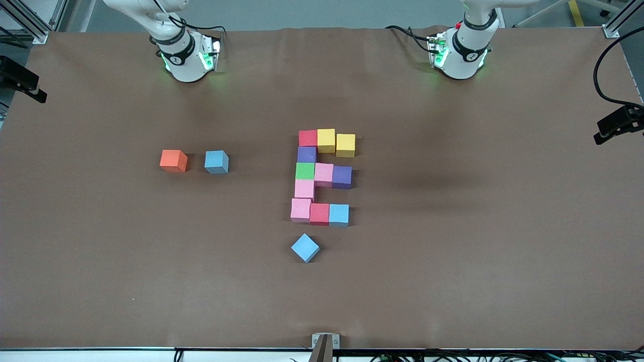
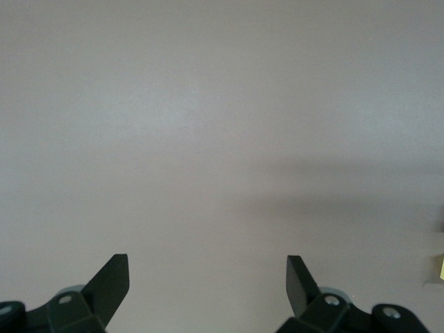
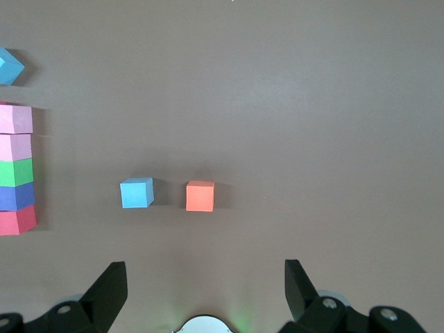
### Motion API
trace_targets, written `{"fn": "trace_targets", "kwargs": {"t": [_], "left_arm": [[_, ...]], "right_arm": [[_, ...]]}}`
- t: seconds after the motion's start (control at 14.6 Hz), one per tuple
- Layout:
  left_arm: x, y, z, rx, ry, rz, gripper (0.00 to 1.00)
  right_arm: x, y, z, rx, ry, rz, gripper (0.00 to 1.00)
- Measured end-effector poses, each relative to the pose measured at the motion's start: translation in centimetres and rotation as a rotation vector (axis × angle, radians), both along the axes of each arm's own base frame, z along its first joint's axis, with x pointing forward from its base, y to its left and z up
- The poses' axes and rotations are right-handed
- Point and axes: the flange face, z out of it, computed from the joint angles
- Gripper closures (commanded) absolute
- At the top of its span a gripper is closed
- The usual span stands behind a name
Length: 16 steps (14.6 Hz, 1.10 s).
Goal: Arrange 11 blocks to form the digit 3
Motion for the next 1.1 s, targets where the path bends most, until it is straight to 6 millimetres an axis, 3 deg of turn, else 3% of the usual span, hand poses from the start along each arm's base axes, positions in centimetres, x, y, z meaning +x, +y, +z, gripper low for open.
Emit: {"fn": "trace_targets", "kwargs": {"t": [0.62, 1.1], "left_arm": [[-0.5, -2.0, 1.2, -0.001, -0.021, -0.036, 0.00], [-0.5, -2.9, 1.2, -0.002, -0.022, -0.041, 0.00]], "right_arm": [[0.7, -0.1, -0.4, -0.004, -0.017, -0.002, 0.00], [0.6, -1.7, -0.4, -0.005, -0.016, -0.032, 0.00]]}}
